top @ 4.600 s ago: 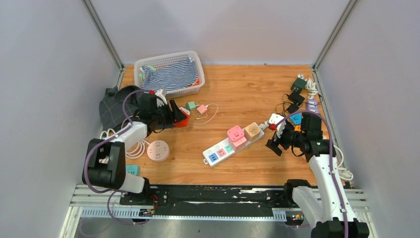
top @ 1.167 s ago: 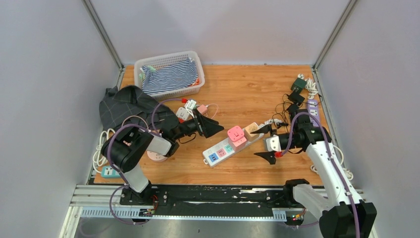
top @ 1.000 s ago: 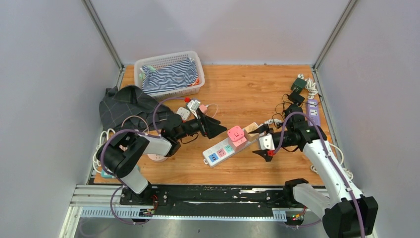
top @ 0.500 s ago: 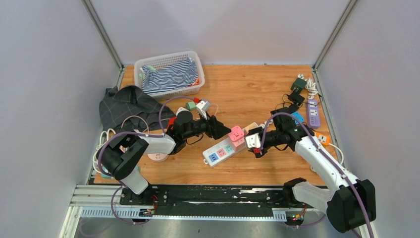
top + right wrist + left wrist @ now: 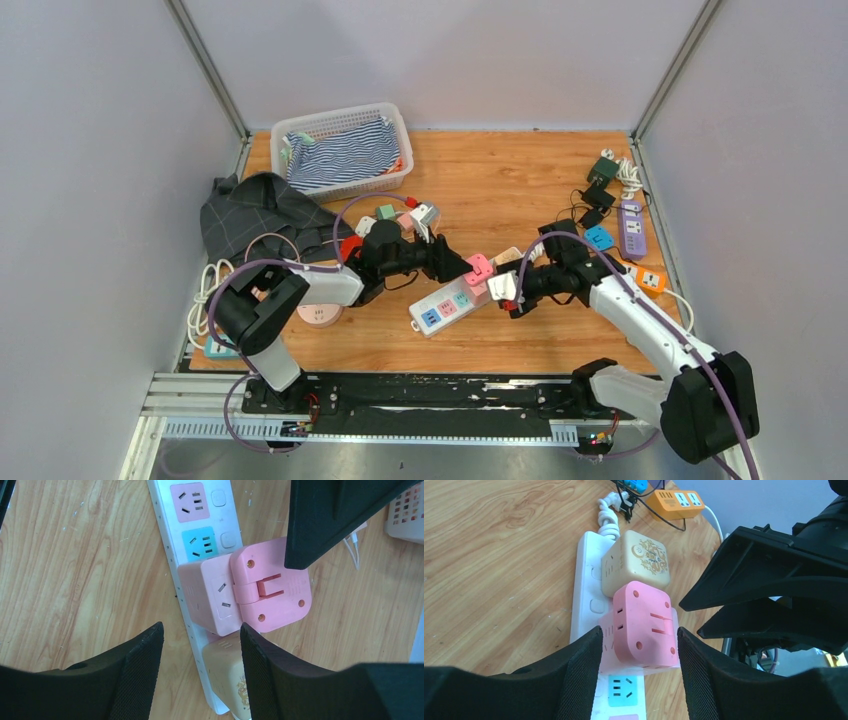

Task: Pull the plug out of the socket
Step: Remove the plug from the socket.

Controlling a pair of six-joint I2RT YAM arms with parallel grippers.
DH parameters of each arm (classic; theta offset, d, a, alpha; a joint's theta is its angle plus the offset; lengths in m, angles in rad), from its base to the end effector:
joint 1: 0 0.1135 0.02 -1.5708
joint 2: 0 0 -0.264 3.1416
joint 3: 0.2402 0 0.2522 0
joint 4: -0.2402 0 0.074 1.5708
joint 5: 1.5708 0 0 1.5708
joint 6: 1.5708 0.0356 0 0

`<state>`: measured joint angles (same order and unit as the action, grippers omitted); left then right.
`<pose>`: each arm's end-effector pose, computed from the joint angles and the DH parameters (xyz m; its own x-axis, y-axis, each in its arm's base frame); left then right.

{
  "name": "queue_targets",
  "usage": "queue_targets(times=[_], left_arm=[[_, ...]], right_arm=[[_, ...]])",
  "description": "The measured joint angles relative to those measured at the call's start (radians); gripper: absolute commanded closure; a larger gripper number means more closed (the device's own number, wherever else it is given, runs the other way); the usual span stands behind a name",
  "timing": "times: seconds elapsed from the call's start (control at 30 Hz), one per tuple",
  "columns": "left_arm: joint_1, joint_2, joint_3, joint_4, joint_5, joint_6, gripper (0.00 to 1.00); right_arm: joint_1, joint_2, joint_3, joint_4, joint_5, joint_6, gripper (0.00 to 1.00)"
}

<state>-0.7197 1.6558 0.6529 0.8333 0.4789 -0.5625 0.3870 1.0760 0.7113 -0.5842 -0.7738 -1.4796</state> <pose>0.2365 -0.2291 0.1845 -0.6015 -0.1021 -0.7923 0.7161 0.3706 -0.5914 0.1784 0.0996 0.2337 0.5757 -0.5345 -0.6187 -0.8085 -0.2591 -0.5284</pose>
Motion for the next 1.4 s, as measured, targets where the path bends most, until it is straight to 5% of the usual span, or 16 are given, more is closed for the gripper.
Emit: queue_targets(times=[0.23,0.8,1.4], left_arm=[[-0.007,0.012,0.014,-0.014,0.016,0.010,0.55],[-0.035,-0.001,0.015,-0.042,-0.018,0.084,0.63],[-0.074,-0.057,0.024,-0.088,-0.091,0.151,0.64]], right_arm=[[0.018,0.023,-0.004,0.018,0.023,0.013,0.42],[0.063,0.056,-0.003,0.051,0.075,0.017,0.51],[0.095,0.077,0.021,0.071,0.119,0.017,0.69]])
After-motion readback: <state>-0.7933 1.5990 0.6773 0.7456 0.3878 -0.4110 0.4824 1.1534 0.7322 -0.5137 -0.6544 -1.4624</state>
